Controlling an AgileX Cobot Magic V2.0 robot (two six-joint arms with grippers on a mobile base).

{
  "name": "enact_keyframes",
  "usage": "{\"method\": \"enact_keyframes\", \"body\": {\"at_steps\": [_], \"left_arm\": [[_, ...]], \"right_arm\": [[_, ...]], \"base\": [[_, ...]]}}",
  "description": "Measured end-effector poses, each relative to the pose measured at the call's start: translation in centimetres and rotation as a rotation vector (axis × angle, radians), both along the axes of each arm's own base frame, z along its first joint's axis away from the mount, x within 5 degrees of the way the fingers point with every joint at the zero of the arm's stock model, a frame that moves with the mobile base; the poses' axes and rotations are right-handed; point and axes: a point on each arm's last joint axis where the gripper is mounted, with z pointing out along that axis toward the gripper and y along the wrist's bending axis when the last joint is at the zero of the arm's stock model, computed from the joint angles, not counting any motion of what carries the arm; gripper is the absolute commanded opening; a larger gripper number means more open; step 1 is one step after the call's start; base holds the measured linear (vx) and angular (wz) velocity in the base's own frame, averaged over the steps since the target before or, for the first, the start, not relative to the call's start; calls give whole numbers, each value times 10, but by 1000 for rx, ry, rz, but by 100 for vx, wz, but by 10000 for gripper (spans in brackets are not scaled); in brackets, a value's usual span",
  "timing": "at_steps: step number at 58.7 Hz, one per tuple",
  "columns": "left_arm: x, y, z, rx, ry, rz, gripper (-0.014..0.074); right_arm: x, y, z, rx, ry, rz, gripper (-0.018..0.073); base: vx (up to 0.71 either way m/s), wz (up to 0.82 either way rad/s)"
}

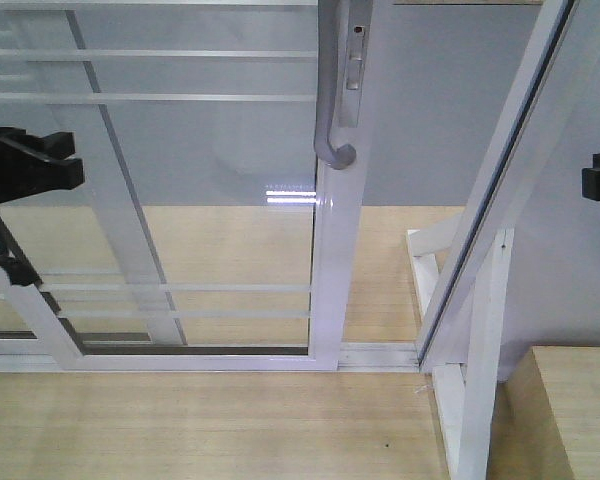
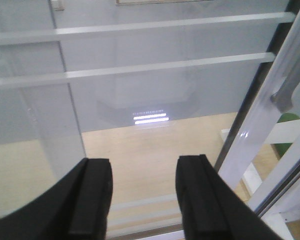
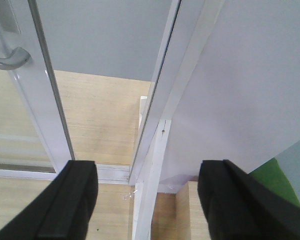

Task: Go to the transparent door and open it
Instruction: 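Release the handle and withdraw the right gripper, then move the left gripper to the door handle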

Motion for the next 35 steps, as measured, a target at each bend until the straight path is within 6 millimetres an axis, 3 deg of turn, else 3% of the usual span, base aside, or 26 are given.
{"method": "enact_keyframes", "body": {"at_steps": [22,35], "left_arm": [[69,-67,9,-17,-28,-145,486],[102,-111,-3,-21,-39,-218,486]], "right_arm": [[0,0,0,2,0,0,490],[0,0,0,4,1,0,490]], "base": [[0,0],[0,0]]}}
